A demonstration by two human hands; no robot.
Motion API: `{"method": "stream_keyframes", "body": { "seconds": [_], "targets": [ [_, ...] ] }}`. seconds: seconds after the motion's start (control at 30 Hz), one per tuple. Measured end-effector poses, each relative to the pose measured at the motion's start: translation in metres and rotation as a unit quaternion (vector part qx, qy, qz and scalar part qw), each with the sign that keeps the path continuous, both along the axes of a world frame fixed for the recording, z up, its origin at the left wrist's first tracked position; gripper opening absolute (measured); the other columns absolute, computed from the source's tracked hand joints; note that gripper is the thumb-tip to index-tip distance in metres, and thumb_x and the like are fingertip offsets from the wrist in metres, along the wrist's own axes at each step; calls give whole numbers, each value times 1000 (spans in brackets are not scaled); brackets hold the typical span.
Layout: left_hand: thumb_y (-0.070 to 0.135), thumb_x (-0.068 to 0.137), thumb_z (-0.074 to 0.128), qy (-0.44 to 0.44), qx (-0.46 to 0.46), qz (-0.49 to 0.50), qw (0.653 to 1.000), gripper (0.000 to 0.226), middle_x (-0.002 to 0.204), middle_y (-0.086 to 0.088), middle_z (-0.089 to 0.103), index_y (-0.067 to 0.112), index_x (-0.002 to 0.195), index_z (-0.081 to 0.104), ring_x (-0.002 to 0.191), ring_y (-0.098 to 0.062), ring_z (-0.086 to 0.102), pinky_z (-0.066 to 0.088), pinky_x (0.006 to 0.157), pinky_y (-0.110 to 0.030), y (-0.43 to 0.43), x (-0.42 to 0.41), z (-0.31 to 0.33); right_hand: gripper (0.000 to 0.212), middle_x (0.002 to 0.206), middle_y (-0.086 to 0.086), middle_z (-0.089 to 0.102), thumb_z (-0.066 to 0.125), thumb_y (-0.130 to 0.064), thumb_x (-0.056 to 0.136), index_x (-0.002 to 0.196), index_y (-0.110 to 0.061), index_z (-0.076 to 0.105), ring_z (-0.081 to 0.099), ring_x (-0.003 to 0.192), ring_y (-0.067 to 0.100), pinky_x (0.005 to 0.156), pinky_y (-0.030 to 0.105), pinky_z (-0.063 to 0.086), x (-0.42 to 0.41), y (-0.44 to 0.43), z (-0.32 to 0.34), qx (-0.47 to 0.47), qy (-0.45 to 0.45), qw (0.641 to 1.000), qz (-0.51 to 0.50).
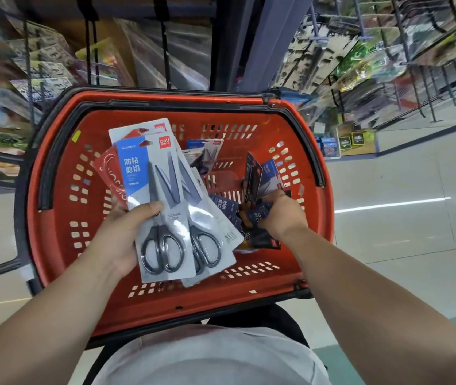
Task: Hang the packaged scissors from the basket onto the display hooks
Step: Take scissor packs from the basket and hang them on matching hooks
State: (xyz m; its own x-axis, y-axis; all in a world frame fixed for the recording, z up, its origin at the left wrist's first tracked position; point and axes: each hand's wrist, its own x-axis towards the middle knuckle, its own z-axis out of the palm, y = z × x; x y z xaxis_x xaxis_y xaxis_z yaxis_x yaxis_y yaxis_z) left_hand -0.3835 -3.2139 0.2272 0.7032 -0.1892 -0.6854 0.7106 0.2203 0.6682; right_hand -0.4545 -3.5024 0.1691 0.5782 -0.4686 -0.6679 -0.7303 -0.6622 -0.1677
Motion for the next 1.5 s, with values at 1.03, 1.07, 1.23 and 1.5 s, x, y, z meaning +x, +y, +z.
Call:
{"method": "stream_keyframes", "body": {
  "seconds": [1.03, 1.07, 1.23, 1.5],
  "targets": [
    [16, 76, 79, 27, -70, 64, 995, 65, 125, -16, 75, 8, 139, 66, 97, -25, 78, 66, 77, -41, -1, 36, 30, 21, 79, 5, 61, 56, -24, 107, 90, -13, 54, 53, 73, 24, 64, 39, 30, 63, -47, 226, 40, -267, 935, 230],
    [15, 74, 82, 17, -65, 54, 996, 65, 123, -17, 75, 7, 136, 68, 97, -27, 78, 66, 77, -42, 1, 35, 32, 22, 79, 6, 61, 56, -25, 107, 90, -11, 56, 54, 73, 22, 64, 38, 32, 72, -47, 232, 57, -255, 931, 254],
    [9, 75, 70, -16, -60, 18, 998, 31, 99, -14, 81, 11, 105, 78, 82, -28, 80, 66, 68, -40, -5, 27, 45, 19, 94, -2, 69, 53, -31, 109, 103, -19, 66, 62, 87, 18, 77, 37, 49, 108, -31, 196, 117, -193, 921, 318],
    [6, 78, 69, -34, -9, 53, 998, 45, 111, -13, 80, 10, 122, 72, 92, -29, 79, 66, 75, -41, 21, 12, 58, 24, 108, 1, 68, 51, -26, 110, 122, -11, 65, 61, 102, 25, 80, 29, 39, 133, 11, 94, 134, -165, 919, 332]
  ]
}}
